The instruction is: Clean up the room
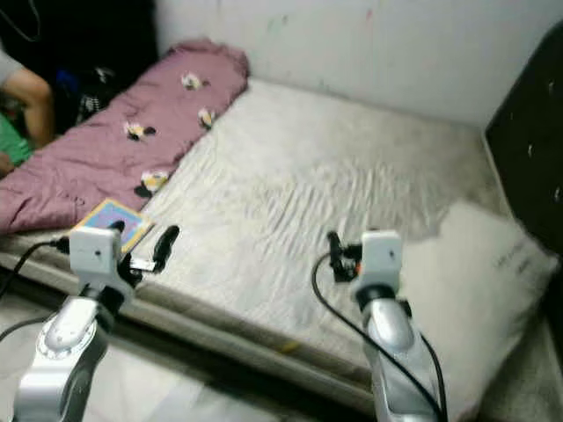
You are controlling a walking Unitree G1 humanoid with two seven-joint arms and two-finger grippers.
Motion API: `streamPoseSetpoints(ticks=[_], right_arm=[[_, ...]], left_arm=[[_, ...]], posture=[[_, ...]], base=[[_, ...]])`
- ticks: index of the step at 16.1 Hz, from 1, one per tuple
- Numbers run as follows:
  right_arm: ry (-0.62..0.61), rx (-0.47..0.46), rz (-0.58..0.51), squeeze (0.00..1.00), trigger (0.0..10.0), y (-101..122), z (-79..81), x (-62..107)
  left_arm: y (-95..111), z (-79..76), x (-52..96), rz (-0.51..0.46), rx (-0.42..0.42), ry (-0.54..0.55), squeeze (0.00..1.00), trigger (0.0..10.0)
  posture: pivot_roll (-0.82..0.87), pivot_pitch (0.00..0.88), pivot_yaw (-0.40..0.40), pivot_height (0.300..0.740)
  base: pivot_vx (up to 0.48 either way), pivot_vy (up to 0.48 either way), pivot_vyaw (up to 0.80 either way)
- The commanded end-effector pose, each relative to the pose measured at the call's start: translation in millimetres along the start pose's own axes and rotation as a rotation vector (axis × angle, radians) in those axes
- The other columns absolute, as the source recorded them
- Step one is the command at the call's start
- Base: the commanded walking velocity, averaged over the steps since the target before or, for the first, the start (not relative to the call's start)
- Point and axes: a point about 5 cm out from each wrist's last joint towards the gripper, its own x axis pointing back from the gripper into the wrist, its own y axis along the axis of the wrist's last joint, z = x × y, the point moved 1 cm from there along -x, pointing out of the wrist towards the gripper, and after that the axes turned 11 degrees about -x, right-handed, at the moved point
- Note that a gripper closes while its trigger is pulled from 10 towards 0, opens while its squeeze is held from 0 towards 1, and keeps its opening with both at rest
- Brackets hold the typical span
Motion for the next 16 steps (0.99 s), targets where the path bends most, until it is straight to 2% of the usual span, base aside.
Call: streamPoseSetpoints(ticks=[1, 7, 8, 13, 16], right_arm=[[-0.020, 0.012, 0.008, 0.00, 10.0, -1.0, -7.1, 2.3], [-0.032, 0.001, 0.014, 0.00, 10.0, -2.4, -8.7, 2.3], [-0.033, 0.001, 0.015, 0.00, 10.0, -2.5, -8.9, 2.0], [-0.036, 0.013, 0.009, 0.00, 10.0, -1.2, -9.4, -0.6], [-0.034, 0.048, -0.007, 0.00, 10.0, 3.0, -10.3, -3.7]], left_arm=[[-0.3, -7.5, -1.8, 0.005, 0.016, -0.020, 0.00, 10.0], [-0.4, -9.1, -2.1, 0.002, 0.017, -0.026, 0.00, 10.0], [-0.4, -9.1, -2.2, 0.002, 0.017, -0.026, 0.00, 10.0], [-0.7, -5.1, -6.2, 0.003, 0.004, 0.008, 0.00, 10.0], [2.3, 5.7, -10.0, 0.008, -0.035, 0.054, 0.00, 10.0]], posture=[[-0.06, 0.000, -0.063, 0.740], [-0.06, 0.000, -0.063, 0.740], [-0.06, 0.000, -0.063, 0.740], [-0.04, 0.000, -0.068, 0.740], [-0.05, 0.000, -0.062, 0.740]], base=[[0.000, -0.480, 0.00], [0.000, -0.466, 0.00], [0.000, 0.000, 0.00], [0.000, 0.000, -0.78], [0.000, 0.000, -0.14]])
